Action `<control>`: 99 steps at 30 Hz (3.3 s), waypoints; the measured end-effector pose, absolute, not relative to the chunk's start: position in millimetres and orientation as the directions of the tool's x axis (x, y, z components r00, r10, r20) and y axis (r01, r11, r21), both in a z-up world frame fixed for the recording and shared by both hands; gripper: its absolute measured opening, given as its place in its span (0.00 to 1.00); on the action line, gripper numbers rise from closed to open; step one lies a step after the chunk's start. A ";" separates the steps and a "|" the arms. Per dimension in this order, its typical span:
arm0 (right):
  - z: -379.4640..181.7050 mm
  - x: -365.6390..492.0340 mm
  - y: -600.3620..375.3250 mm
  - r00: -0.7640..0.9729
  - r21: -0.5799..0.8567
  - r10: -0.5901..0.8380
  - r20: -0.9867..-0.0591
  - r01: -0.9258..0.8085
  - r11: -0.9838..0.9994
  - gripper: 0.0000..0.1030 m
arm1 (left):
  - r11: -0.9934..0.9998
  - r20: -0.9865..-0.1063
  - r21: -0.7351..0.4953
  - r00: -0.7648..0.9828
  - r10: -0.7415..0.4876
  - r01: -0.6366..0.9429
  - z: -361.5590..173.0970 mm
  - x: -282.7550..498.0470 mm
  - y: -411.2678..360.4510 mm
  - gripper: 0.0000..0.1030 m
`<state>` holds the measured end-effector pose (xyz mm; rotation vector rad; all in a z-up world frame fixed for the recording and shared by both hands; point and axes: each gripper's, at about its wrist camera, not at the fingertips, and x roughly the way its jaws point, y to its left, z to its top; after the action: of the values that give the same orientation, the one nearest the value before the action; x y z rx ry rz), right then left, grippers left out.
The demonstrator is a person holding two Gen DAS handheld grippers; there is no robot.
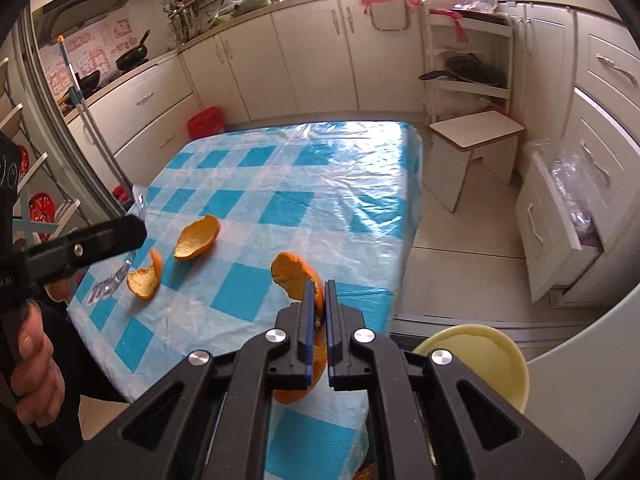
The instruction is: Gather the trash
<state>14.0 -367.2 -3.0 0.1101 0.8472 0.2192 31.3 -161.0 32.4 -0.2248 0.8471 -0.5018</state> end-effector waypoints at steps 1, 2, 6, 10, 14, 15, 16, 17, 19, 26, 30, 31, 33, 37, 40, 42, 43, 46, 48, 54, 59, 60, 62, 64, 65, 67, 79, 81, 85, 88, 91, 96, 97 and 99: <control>-1.7 12.2 -374.0 0.650 0.175 0.214 -0.729 -0.125 0.977 0.05 | 0.857 -0.661 -0.384 0.546 -0.515 0.344 30.7 29.9 -168.9 0.39; -1.9 10.3 -377.8 0.656 0.164 0.192 -0.730 -0.104 0.981 0.05 | 0.852 -0.663 -0.384 0.536 -0.522 0.355 29.4 28.6 -176.5 0.39; -3.2 4.9 -400.0 0.664 0.131 0.114 -0.739 -0.025 0.991 0.05 | 0.836 -0.673 -0.380 0.502 -0.543 0.395 23.2 22.6 -204.8 0.39; -6.3 0.8 -417.6 0.658 0.091 0.042 -0.752 0.040 0.995 0.05 | 0.827 -0.688 -0.371 0.473 -0.550 0.422 16.1 19.3 -229.6 0.39; -12.1 -1.1 -428.2 0.639 0.030 -0.034 -0.769 0.089 0.996 0.05 | 0.820 -0.702 -0.366 0.448 -0.554 0.441 7.8 17.3 -249.5 0.39; -14.9 -1.4 -430.5 0.631 0.019 -0.049 -0.774 0.100 0.995 0.05 | 0.818 -0.705 -0.366 0.440 -0.555 0.445 5.5 17.0 -255.0 0.39; -17.6 -1.8 -433.8 0.623 0.010 -0.062 -0.780 0.110 0.994 0.05 | 0.815 -0.709 -0.366 0.434 -0.557 0.448 3.3 16.8 -260.1 0.39; -20.1 -2.9 -438.3 0.615 0.000 -0.074 -0.785 0.119 0.993 0.05 | 0.813 -0.711 -0.366 0.428 -0.558 0.452 1.4 16.8 -263.9 0.39; -24.4 -3.1 -442.3 0.600 -0.017 -0.094 -0.795 0.133 0.991 0.05 | 0.808 -0.717 -0.365 0.415 -0.561 0.462 -2.1 16.6 -275.4 0.39; -34.0 -4.4 -457.9 0.562 -0.047 -0.136 -0.816 0.170 0.984 0.05 | 0.795 -0.735 -0.361 0.375 -0.564 0.488 -16.6 17.1 -313.0 0.39; -38.0 -5.0 -463.6 0.545 -0.059 -0.150 -0.825 0.182 0.982 0.05 | 0.796 -0.752 -0.357 0.355 -0.556 0.490 -28.4 18.9 -330.7 0.39; -39.6 -4.9 -466.0 0.536 -0.068 -0.162 -0.829 0.190 0.979 0.05 | 0.797 -0.756 -0.359 0.351 -0.553 0.485 -31.5 19.9 -333.6 0.39; -43.5 -4.4 -470.6 0.514 -0.085 -0.181 -0.839 0.204 0.975 0.05 | 0.798 -0.764 -0.365 0.336 -0.551 0.479 -37.9 22.7 -339.2 0.39; -48.4 -4.3 -475.5 0.479 -0.139 -0.237 -0.845 0.231 0.963 0.11 | 0.804 -0.783 -0.366 0.312 -0.538 0.469 -50.5 26.4 -349.9 0.39; -46.6 -5.6 -479.0 0.472 -0.187 -0.292 -0.832 0.258 0.948 0.37 | 0.811 -0.797 -0.367 0.296 -0.526 0.456 -59.9 30.1 -356.7 0.39; -44.4 -6.7 -482.3 0.469 -0.211 -0.324 -0.821 0.278 0.937 0.41 | 0.814 -0.803 -0.369 0.287 -0.522 0.448 -65.2 31.9 -360.1 0.40; -43.1 -7.1 -484.7 0.469 -0.217 -0.336 -0.817 0.290 0.932 0.45 | 0.816 -0.807 -0.368 0.283 -0.518 0.446 -67.6 32.4 -362.1 0.41; -37.7 -8.5 -488.1 0.480 -0.230 -0.364 -0.798 0.315 0.921 0.53 | 0.818 -0.814 -0.369 0.271 -0.514 0.441 -73.8 33.6 -366.0 0.44; -33.5 -10.1 -488.9 0.495 -0.225 -0.367 -0.788 0.323 0.919 0.55 | 0.813 -0.813 -0.372 0.265 -0.518 0.447 -75.4 34.1 -367.1 0.46; -17.8 -14.9 -487.4 0.551 -0.204 -0.373 -0.747 0.343 0.917 0.63 | 0.831 -0.814 -0.335 0.308 -0.492 0.444 -69.1 34.5 -358.8 0.53; -5.8 -18.0 -485.7 0.590 -0.184 -0.377 -0.714 0.362 0.914 0.65 | 0.862 -0.804 -0.265 0.395 -0.445 0.432 -52.2 32.9 -341.7 0.61; -4.3 -18.0 -485.2 0.595 -0.179 -0.373 -0.711 0.361 0.915 0.65 | 0.868 -0.801 -0.253 0.410 -0.436 0.427 -48.7 32.8 -337.7 0.61; -1.4 -17.4 -482.7 0.606 -0.174 -0.368 -0.705 0.355 0.918 0.66 | 0.877 -0.795 -0.236 0.435 -0.423 0.419 -41.5 33.4 -329.9 0.62; 1.5 -15.9 -479.3 0.619 -0.168 -0.359 -0.699 0.346 0.923 0.66 | 0.885 -0.787 -0.223 0.461 -0.410 0.408 -33.6 33.1 -318.8 0.63; 3.1 -15.1 -477.0 0.624 -0.166 -0.355 -0.696 0.341 0.925 0.66 | 0.889 -0.782 -0.218 0.473 -0.406 0.402 -30.0 32.8 -313.7 0.64; 5.8 -12.9 -471.5 0.634 -0.165 -0.349 -0.691 0.331 0.929 0.67 | 0.896 -0.774 -0.212 0.492 -0.398 0.391 -23.0 34.9 -305.5 0.64; 13.3 2.8 -436.1 0.672 -0.178 -0.308 -0.673 0.258 0.950 0.70 | 0.923 -0.762 -0.206 0.538 -0.360 0.325 -12.5 42.4 -255.2 0.66; 13.5 5.9 -430.5 0.676 -0.176 -0.296 -0.675 0.243 0.954 0.70 | 0.928 -0.762 -0.205 0.545 -0.350 0.310 -13.3 42.8 -245.0 0.66; 14.9 12.6 -417.5 0.684 -0.168 -0.270 -0.678 0.213 0.963 0.70 | 0.942 -0.763 -0.194 0.561 -0.322 0.275 -13.7 44.3 -222.7 0.66; 15.5 18.7 -407.3 0.691 -0.147 -0.235 -0.683 0.185 0.972 0.70 | 0.953 -0.765 -0.184 0.574 -0.292 0.239 -13.9 45.0 -201.6 0.66; 15.9 25.1 -396.3 0.697 -0.115 -0.187 -0.692 0.149 0.982 0.70 | 0.968 -0.768 -0.162 0.592 -0.245 0.190 -12.6 42.5 -173.8 0.66; 15.4 35.7 -371.3 0.708 0.019 -0.026 -0.706 0.056 0.998 0.70 | 0.992 -0.757 -0.104 0.640 -0.128 0.075 -7.0 34.6 -118.6 0.69; 14.8 38.7 -363.0 0.706 0.053 0.019 -0.708 0.026 0.998 0.70 | 0.994 -0.756 -0.099 0.645 -0.107 0.048 -7.5 33.7 -106.2 0.69; 11.9 43.8 -346.3 0.696 0.096 0.085 -0.713 -0.022 0.995 0.70 | 0.995 -0.764 -0.103 0.640 -0.081 0.002 -12.1 33.9 -84.4 0.70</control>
<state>43.8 -346.3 11.9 0.0822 0.7993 0.0598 33.9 -84.4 -12.1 -0.0955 0.8756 -0.0476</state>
